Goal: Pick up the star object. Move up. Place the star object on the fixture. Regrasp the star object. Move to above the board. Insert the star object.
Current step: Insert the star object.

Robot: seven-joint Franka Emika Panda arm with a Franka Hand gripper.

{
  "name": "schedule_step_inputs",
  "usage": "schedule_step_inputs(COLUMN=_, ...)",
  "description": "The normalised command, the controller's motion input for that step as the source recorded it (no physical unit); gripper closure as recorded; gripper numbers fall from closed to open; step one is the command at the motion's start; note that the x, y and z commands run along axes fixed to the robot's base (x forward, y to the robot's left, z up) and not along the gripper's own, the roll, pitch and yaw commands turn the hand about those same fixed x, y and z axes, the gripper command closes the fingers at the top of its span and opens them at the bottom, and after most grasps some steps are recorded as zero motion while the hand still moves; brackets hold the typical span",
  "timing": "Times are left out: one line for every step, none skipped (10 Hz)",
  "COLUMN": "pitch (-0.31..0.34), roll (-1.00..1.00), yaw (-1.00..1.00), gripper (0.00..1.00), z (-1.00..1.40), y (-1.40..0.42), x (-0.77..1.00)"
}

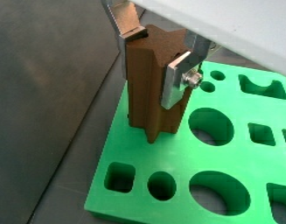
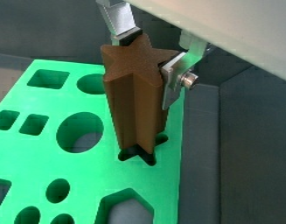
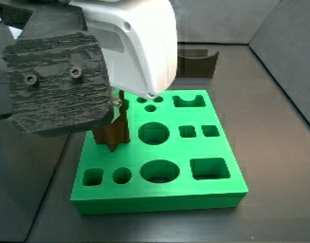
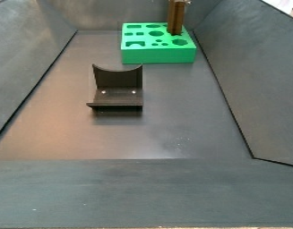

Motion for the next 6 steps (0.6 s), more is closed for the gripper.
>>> schedule_step_inputs(pitch=0.000, roll=0.00, yaw=0.00, gripper=1.00, z=0.00, y=0.02, x=0.00)
schedule_step_inputs(pitch=0.014, roll=0.07, yaw=0.03, gripper=1.00, z=-0.23, y=0.23, x=0.00)
schedule_step_inputs(pitch=0.017, roll=0.01, yaw=0.05, gripper=1.00, z=-0.11, y=0.05, x=0.07)
schedule_step_inputs(pitch=0.000, roll=0.00, yaw=0.00, gripper=1.00, z=0.00, y=0.04, x=0.00)
schedule_step_inputs(pitch=0.010, roll=0.10, yaw=0.15, gripper=1.00, z=-0.12, y=0.21, x=-0.01)
schedule_step_inputs(pitch=0.000, roll=0.12, yaw=0.23, gripper=1.00, z=-0.21, y=0.26, x=-0.03)
